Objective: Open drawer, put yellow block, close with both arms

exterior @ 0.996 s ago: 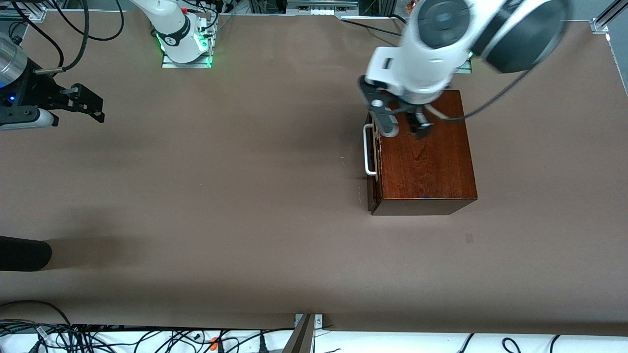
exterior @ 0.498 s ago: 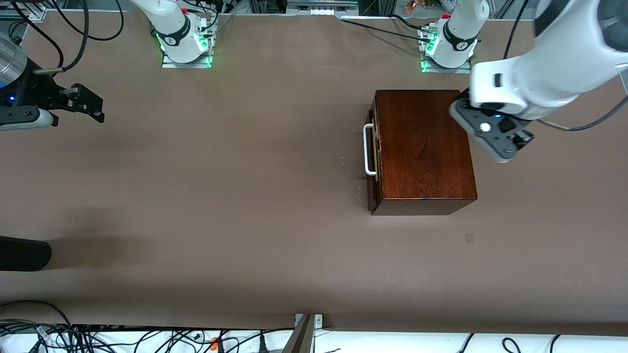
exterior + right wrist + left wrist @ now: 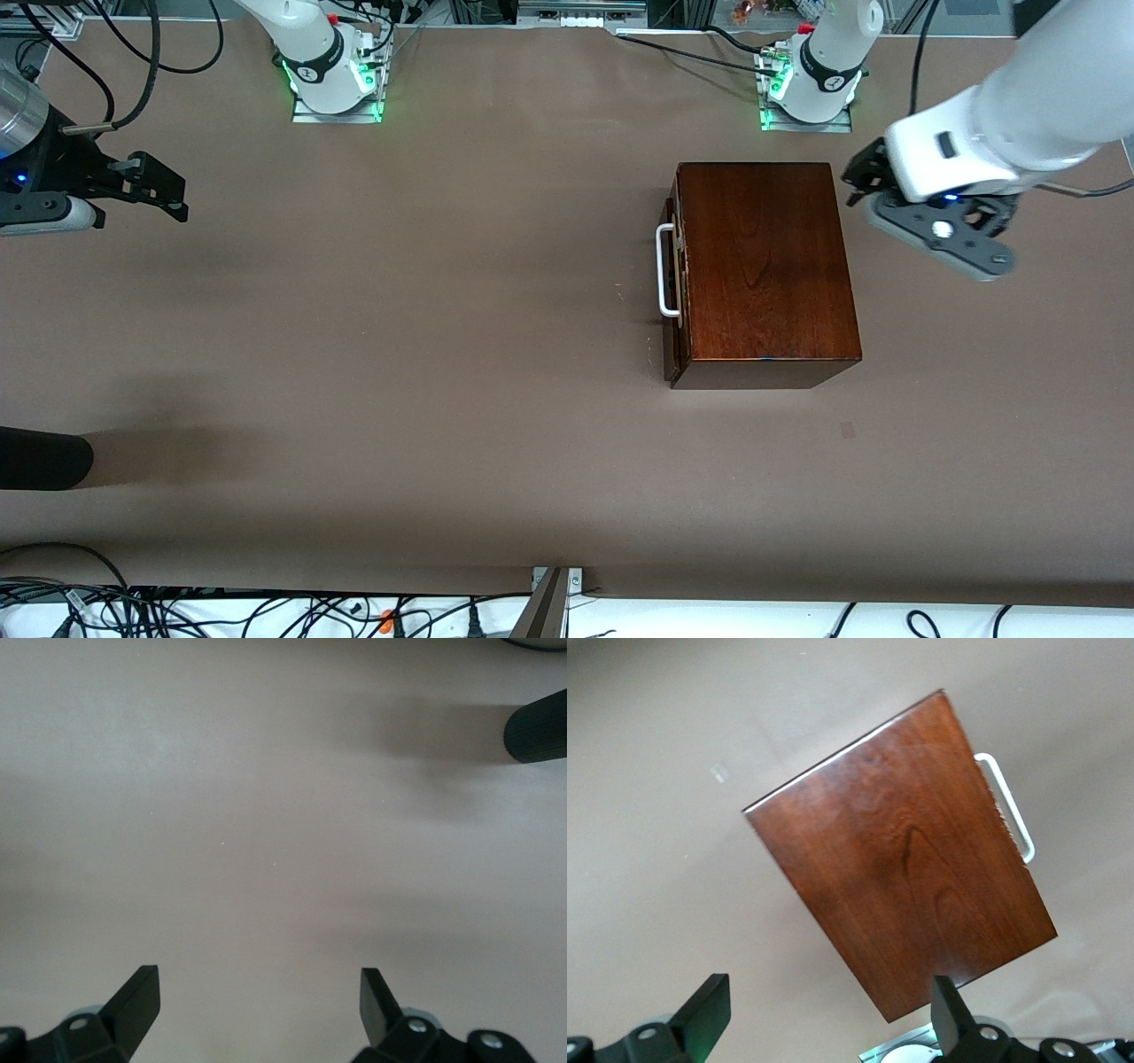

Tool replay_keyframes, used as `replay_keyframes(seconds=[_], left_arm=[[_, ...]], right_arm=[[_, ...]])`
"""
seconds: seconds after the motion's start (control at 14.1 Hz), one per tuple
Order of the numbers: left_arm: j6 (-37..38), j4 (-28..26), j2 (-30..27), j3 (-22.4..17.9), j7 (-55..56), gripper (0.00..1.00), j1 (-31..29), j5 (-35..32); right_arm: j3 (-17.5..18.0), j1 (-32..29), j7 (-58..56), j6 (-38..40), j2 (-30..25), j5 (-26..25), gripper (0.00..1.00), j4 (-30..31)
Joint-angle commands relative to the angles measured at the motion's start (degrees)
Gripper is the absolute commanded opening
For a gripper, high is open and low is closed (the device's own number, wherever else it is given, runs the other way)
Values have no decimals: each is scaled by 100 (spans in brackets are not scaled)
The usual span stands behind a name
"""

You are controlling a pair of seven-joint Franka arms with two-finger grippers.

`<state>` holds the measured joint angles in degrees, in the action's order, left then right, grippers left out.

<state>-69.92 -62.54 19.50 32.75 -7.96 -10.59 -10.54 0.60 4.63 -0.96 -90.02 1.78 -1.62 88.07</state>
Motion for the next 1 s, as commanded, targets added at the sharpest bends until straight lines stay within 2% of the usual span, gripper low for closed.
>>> replay_keyframes(seconds=[0.0, 0.14, 0.36, 0.43, 0.57, 0.93], left_arm=[[-248, -55, -453, -686, 93, 100, 55, 16], [-976, -774, -989, -1495, 337, 100, 504, 165], [-1768, -2083, -1841, -2805, 814, 100, 1153, 833], [-1936, -2522, -2096, -3088, 796, 100, 1347, 843], [-2008, -2895, -2292, -3152, 814, 100, 1419, 843], [-1991, -2922, -2275, -3152, 787, 100, 1411, 834]], right_arm=[[10, -24, 25, 11, 25, -5, 100, -80], [10, -24, 25, 11, 25, -5, 100, -80], [10, -24, 25, 11, 25, -5, 100, -80], [10, -24, 25, 11, 25, -5, 100, -80], [10, -24, 25, 11, 25, -5, 100, -80], [10, -24, 25, 11, 25, -5, 100, -80]])
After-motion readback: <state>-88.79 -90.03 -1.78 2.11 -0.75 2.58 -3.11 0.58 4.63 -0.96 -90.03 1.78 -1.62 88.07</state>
